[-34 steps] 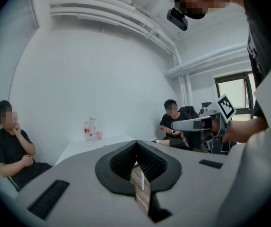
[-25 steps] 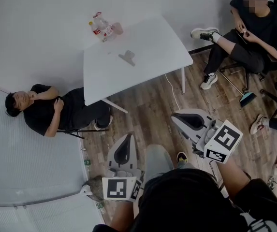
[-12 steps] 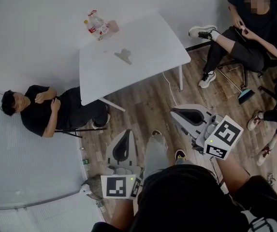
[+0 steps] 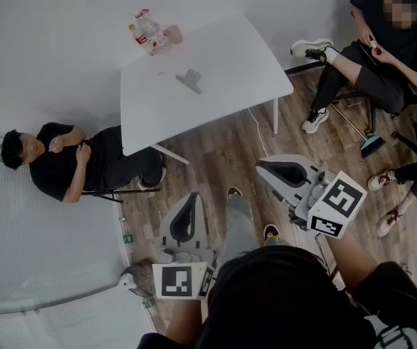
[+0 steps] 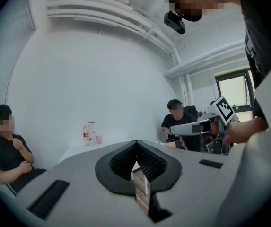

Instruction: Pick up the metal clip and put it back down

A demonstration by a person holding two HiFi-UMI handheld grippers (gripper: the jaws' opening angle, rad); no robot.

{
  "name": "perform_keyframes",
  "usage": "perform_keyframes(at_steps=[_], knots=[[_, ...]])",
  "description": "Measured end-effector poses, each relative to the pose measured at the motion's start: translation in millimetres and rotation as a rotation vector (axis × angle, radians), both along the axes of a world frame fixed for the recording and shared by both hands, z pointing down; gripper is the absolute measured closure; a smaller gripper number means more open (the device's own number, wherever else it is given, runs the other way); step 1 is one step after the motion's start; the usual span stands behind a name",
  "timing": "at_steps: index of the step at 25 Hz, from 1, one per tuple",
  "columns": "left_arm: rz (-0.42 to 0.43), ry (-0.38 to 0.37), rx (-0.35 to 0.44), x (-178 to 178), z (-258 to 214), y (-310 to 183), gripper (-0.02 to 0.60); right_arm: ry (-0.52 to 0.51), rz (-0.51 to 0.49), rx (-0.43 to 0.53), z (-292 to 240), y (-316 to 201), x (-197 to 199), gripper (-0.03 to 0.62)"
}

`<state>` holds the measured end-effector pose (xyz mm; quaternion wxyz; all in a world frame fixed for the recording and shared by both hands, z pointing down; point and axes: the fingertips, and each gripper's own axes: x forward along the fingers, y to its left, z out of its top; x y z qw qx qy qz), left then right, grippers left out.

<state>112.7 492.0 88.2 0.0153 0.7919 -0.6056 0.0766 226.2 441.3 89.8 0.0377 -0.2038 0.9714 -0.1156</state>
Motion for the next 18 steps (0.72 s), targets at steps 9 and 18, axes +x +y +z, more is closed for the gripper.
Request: perform_keyframes(at_steps=[9, 18], knots=[[0.009, 0.013, -0.004, 0.3, 4.3, -10.2, 0.563, 0.011, -0.002, -0.023, 12.7, -6.7, -3.1, 0.576], [0.003, 0.016, -0.015, -6.9, 6.2, -21.4, 0.563, 0.013, -0.010, -0.036, 19.3, -16.8, -13.0, 0.576]])
